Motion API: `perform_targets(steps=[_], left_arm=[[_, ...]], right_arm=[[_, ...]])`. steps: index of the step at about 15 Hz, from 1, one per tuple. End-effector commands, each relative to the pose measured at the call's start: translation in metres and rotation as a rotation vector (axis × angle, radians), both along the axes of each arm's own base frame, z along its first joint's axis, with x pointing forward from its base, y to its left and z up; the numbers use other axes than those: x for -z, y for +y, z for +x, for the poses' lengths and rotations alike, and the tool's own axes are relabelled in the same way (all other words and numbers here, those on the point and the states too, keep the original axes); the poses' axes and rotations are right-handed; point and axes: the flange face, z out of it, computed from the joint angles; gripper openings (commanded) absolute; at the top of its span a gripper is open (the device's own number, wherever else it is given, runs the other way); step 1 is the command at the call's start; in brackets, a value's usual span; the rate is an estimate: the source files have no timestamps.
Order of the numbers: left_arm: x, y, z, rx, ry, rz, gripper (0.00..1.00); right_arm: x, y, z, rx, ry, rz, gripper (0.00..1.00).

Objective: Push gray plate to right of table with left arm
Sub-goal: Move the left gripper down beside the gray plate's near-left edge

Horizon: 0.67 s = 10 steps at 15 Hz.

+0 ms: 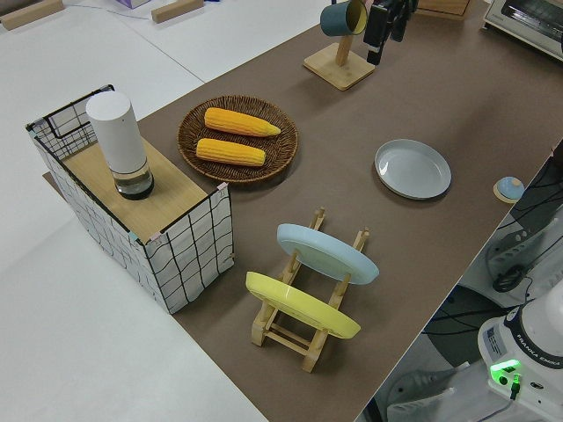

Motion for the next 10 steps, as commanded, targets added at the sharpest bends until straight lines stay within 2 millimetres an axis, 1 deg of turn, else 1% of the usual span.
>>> perform_targets(steps=[1,3,4,7,10], left_arm=[[0.003,-0.001,-0.005,0.003,0.011,-0.011,1.0],[0.006,-0.001,-0.006,0.004,0.016,-0.012,1.0],[0.013,-0.002,-0.006,0.007,0.031,-0.011,1.0],[0.042,-0.002,-0.02,0.019,0.071,-0.009,1.0],[0.064,-0.001,-0.03,0.013,0.047,-0.024,1.0]], right_arm=[[-0.004,-0.004,-0.002,0.009,0.004,0.003,0.983],[-0.004,-0.003,-0.002,0.008,0.004,0.003,0.983],[-0.004,-0.003,-0.002,0.008,0.004,0.003,0.983],[-0.004,-0.003,-0.002,0.008,0.004,0.003,0.983],[-0.004,-0.004,-0.002,0.009,0.004,0.003,0.983]])
